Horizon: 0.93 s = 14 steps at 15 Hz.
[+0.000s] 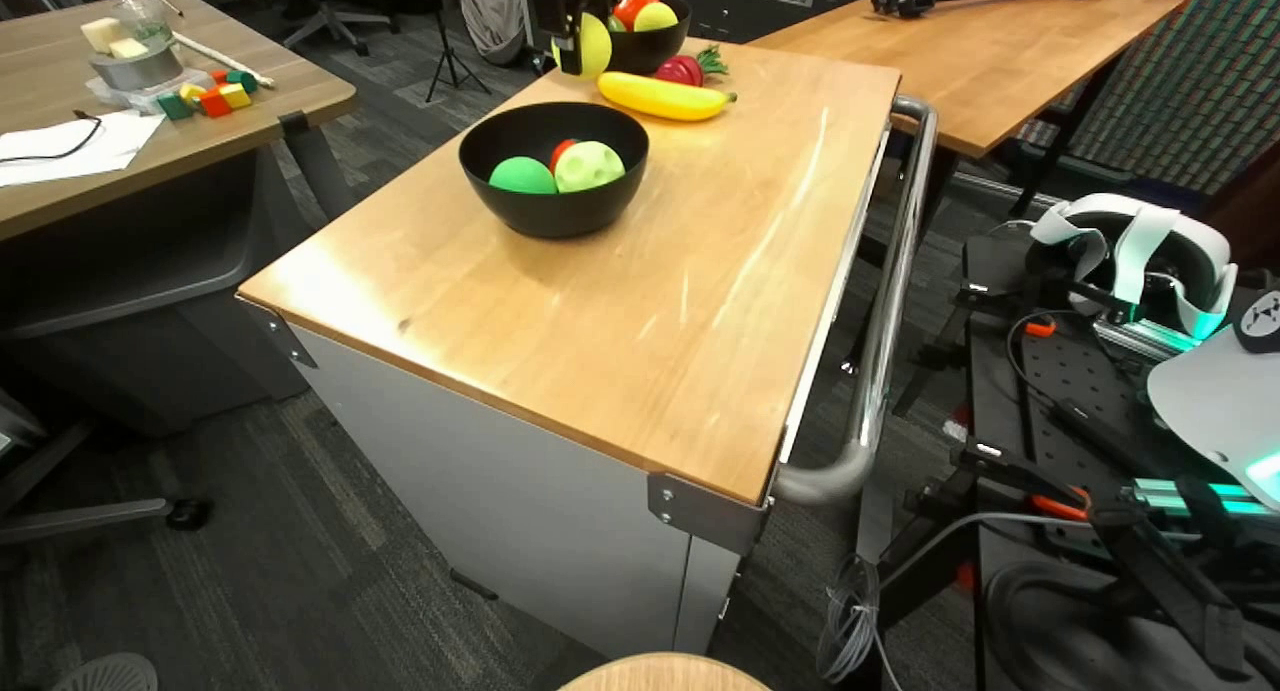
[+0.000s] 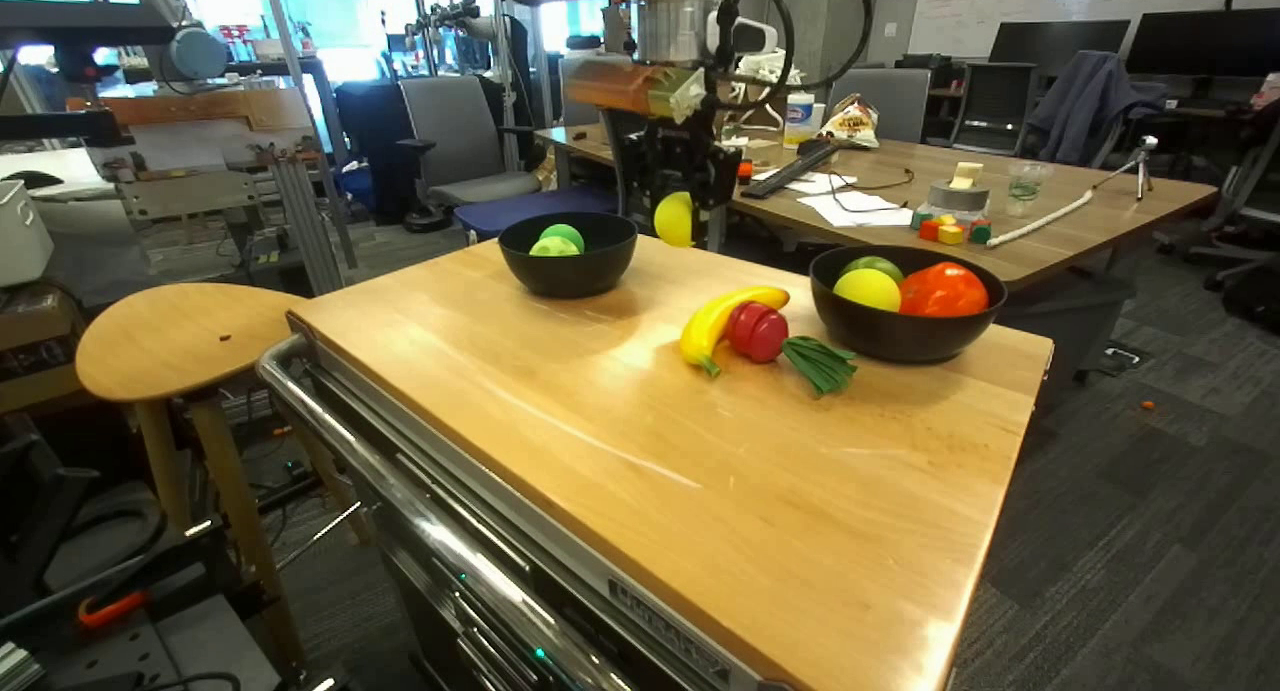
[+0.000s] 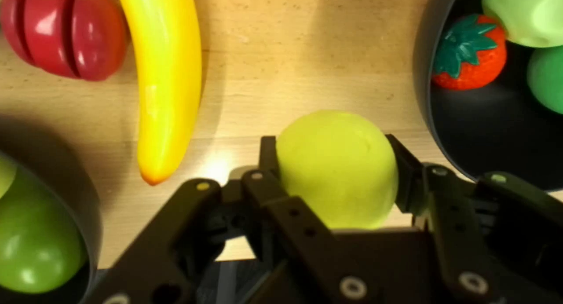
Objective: Remove all the plastic vegetables and fruits from the two bowls
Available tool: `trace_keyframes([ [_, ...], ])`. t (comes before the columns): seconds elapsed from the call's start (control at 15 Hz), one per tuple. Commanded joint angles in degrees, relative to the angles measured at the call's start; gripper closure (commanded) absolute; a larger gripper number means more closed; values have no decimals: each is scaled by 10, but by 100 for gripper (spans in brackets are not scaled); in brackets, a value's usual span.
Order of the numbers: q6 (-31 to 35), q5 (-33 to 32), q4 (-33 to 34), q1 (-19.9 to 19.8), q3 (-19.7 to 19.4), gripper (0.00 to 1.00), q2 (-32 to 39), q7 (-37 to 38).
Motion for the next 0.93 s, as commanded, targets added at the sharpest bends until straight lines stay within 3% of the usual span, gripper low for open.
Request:
trace_keyframes([
  [0.0,-31,-11,56,3,-8,68,51,34],
  [0.4,-63,-27,80,6,-15,68,77,54],
  [0.47,-68,-30,77,7,-15,55,73,54],
  [0.53,-75,-38,73,9,-16,18,66,53],
  [0.6,-70,-50,59,14,-17,16,51,55],
  [0.73,-64,-74,32,22,-16,2,20,46],
  [0.87,-56,-95,7,30,-12,0,-14,40],
])
